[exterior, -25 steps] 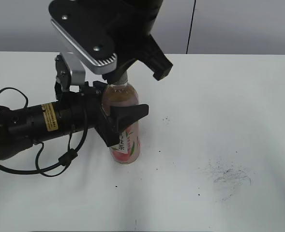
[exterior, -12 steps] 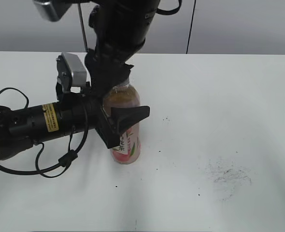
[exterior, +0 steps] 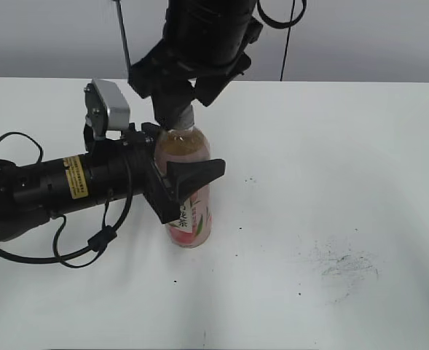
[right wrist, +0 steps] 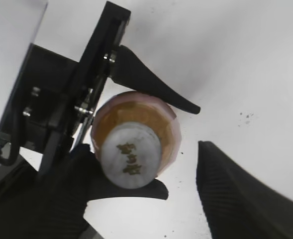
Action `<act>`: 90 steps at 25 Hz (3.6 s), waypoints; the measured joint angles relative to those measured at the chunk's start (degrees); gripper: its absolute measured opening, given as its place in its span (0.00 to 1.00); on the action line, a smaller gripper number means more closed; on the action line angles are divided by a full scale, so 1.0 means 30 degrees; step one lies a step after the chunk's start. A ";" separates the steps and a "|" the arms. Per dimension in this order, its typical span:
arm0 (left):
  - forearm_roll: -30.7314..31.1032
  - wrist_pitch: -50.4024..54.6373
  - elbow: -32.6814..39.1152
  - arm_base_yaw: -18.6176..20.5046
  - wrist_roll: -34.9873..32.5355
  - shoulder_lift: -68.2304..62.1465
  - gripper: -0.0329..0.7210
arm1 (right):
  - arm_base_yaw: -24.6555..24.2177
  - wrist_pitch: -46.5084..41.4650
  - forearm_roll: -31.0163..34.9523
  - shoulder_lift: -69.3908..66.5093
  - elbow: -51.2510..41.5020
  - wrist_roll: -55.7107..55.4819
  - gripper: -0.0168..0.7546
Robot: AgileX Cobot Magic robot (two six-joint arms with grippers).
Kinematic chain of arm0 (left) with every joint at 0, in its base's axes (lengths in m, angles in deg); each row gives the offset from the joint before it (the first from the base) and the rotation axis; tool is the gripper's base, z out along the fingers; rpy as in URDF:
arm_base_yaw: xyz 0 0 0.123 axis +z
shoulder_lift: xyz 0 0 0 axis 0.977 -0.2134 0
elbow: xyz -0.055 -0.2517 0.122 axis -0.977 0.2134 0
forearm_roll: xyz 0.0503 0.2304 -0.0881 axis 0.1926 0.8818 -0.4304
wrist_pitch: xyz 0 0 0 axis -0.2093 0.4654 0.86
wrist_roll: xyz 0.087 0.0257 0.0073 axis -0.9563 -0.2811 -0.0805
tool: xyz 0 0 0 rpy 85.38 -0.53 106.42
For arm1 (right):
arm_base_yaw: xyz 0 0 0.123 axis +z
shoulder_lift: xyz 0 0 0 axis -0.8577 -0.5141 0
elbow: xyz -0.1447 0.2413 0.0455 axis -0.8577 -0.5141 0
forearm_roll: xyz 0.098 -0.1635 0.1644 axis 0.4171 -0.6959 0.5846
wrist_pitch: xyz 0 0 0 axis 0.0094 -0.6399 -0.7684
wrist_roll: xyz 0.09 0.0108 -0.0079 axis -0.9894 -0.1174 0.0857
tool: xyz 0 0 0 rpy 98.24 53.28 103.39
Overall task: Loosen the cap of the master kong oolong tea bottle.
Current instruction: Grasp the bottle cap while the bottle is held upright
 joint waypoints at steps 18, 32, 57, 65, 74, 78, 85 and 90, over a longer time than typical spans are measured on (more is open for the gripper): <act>0.0032 0.0022 -0.0016 0.0000 0.0025 0.0000 0.63 | 0.0000 -0.0006 0.0380 -0.0472 0.0000 0.1343 0.38; 0.0169 -0.0012 0.0000 0.0000 -0.0182 0.0000 0.63 | -0.0059 -0.0006 0.0805 -0.0472 0.0000 1.7931 0.38; 0.0213 0.0005 -0.0013 0.0000 -0.0243 0.0000 0.63 | -0.0059 0.0048 0.1163 -0.0389 0.0018 3.6752 0.40; 0.0108 0.0005 -0.0013 0.0000 -0.0033 0.0000 0.63 | -0.0040 0.0048 0.1548 -0.0444 0.0018 2.0022 0.75; 0.0427 -0.0031 -0.0013 0.0000 -0.0054 0.0000 0.63 | -0.0040 0.0048 0.1529 -0.0444 0.0018 0.3283 0.72; 0.0427 -0.0025 -0.0013 0.0000 -0.0054 0.0000 0.63 | -0.0040 0.0048 0.1134 -0.0444 0.0018 -0.1981 0.67; 0.0464 -0.0025 -0.0013 0.0000 -0.0054 0.0000 0.63 | -0.0040 0.0031 0.0563 -0.0444 0.0018 -0.5237 0.60; 0.0464 -0.0025 -0.0013 0.0000 -0.0054 0.0000 0.63 | -0.0040 0.0031 0.0667 -0.0444 0.0018 -0.5364 0.51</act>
